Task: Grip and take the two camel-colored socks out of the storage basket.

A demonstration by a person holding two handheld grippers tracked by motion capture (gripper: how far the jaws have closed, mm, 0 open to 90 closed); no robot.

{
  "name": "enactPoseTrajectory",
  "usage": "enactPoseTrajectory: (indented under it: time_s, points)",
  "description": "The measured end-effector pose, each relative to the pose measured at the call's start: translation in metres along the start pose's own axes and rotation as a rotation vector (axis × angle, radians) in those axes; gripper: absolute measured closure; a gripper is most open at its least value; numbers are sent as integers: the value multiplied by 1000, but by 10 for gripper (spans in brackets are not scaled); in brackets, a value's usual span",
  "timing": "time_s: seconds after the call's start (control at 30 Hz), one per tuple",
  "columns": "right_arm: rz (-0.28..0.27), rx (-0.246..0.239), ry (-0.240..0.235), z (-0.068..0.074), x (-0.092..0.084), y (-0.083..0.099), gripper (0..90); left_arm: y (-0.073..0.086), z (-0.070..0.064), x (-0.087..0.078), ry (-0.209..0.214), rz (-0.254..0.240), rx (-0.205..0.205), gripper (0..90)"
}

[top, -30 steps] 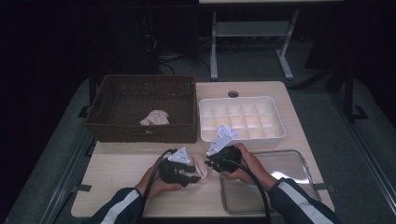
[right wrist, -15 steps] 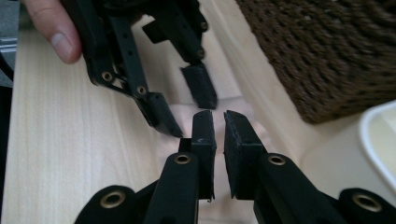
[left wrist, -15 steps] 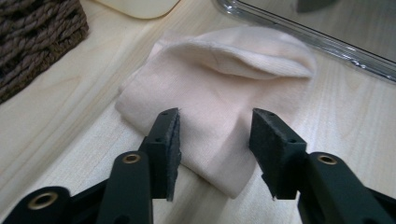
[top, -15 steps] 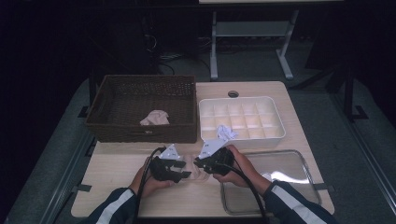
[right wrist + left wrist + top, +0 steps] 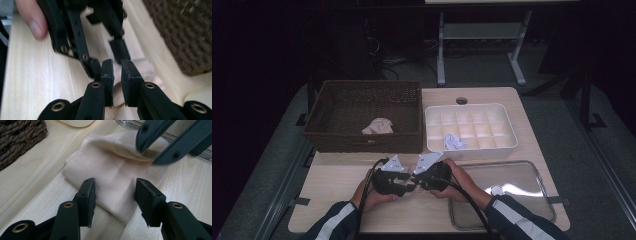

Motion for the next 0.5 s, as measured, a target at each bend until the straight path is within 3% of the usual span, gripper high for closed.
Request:
enactPoseTrajectory:
  time_s: [0.1, 0.2, 0.37, 0.43, 0.5]
  points:
    - [87, -19, 7, -4, 7, 10, 801, 3, 1, 0, -10, 4, -3, 484]
    - [126, -13, 10, -5, 7, 15, 797, 3, 2, -1, -17, 4, -5, 488]
    - [140, 29, 44, -15, 0, 26, 788, 5, 3, -1, -42, -3, 5, 533]
    - [134, 33, 45, -17, -3, 28, 784, 4, 4, -2, -48, 5, 15, 565]
    - [144, 33, 34, -16, -1, 30, 793, 4, 5, -2, -37, 5, 1, 565]
Point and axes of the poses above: each handheld gripper's, and its own axes: x roughly forward along the jaws, y roughly out of its underside, z roughly to its left, the point moved 2 cm from there along x, roughly forward along the jaws, and after that the axes turned 3 degrees about -y, right-handed, at the moved point
